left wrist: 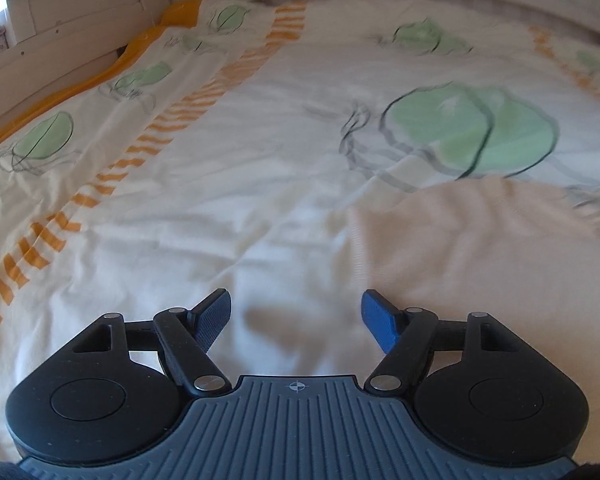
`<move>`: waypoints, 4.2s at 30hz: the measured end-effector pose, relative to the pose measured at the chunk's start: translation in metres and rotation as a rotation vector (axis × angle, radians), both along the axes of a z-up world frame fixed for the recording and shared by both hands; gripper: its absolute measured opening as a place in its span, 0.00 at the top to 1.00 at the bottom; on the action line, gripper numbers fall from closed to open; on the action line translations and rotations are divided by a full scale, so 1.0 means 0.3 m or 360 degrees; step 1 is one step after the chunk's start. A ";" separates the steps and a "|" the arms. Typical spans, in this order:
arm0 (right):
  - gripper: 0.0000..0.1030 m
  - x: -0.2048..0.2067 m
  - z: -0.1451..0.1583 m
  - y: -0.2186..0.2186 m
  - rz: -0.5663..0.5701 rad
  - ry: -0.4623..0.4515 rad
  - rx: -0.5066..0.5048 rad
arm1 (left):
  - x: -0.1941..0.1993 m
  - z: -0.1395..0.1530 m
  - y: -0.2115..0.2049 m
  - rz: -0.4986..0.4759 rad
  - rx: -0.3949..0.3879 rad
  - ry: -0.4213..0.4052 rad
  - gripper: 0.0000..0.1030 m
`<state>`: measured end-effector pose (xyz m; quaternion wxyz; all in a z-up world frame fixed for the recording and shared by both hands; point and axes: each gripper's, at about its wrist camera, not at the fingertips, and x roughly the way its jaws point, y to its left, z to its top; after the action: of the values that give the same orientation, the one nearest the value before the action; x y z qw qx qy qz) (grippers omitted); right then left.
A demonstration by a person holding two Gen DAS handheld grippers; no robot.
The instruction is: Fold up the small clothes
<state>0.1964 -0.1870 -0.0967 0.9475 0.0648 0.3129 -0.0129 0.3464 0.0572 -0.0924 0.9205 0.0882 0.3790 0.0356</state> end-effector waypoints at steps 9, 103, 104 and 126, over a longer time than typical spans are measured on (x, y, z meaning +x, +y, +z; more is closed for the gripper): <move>0.01 0.005 -0.011 0.010 0.0012 0.0005 -0.0011 | -0.045 0.086 0.069 0.0053 -0.0241 -0.0142 0.25; 0.53 0.068 0.144 -0.092 0.0256 0.0071 0.0044 | -0.324 -0.052 -0.277 -0.0441 -0.0355 -0.0012 0.01; 0.45 0.047 0.141 -0.084 0.0274 0.0080 0.0049 | -0.324 -0.052 -0.277 -0.0441 -0.0354 -0.0012 0.01; 0.27 0.044 0.161 -0.077 0.0272 -0.0006 0.0345 | -0.335 0.031 -0.223 -0.0446 -0.0409 0.0067 0.02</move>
<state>0.2097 -0.2101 -0.0483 0.9332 0.1400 0.3149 0.1018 0.2460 -0.0095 -0.0831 0.9120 0.0225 0.3836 -0.1436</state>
